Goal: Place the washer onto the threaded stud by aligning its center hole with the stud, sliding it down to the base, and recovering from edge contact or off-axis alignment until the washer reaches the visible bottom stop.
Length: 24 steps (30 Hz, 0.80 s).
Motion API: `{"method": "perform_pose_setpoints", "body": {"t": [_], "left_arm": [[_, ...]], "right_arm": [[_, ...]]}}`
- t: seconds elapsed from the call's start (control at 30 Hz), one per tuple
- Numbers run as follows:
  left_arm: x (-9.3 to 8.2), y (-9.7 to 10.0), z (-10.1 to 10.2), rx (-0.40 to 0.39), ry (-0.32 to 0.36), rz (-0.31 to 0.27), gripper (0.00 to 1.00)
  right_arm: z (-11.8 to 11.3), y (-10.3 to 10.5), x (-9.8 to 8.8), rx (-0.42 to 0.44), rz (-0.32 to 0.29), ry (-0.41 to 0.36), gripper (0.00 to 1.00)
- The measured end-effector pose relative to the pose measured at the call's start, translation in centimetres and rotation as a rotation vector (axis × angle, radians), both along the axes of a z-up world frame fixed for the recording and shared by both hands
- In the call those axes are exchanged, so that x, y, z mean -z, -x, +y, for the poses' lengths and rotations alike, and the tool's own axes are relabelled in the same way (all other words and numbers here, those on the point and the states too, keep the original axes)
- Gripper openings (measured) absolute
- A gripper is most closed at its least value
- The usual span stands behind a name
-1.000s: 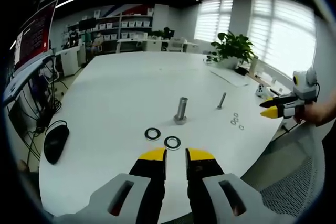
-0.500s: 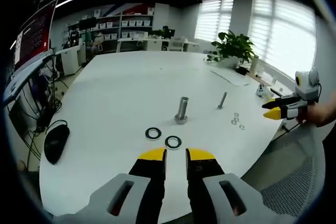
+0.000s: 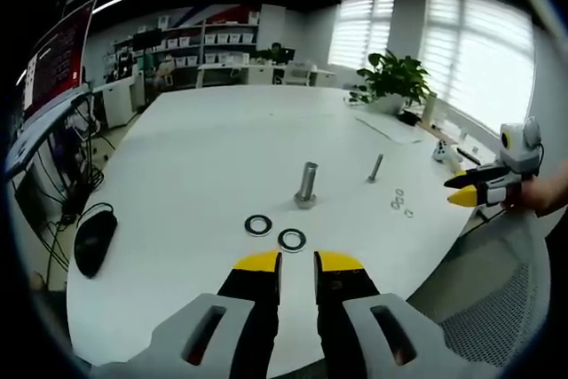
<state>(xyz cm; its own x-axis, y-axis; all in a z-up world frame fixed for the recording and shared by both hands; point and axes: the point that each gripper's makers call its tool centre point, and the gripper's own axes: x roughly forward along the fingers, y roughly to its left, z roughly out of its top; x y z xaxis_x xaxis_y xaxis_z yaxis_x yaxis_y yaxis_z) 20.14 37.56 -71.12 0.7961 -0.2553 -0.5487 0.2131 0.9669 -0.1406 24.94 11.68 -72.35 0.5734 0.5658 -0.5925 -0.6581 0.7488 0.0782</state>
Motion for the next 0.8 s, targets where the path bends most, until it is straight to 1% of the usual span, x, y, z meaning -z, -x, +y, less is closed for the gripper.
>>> {"method": "perform_pose_setpoints", "body": {"t": [0.57,0.8], "left_arm": [[0.5,0.18,-0.24,0.01,-0.004,0.029,0.12],[0.65,0.23,-0.25,0.014,-0.007,0.033,0.12]], "right_arm": [[0.33,0.19,0.11,-0.026,-0.005,0.0,0.34],[0.39,0.25,0.12,-0.031,-0.004,0.001,0.34]]}}
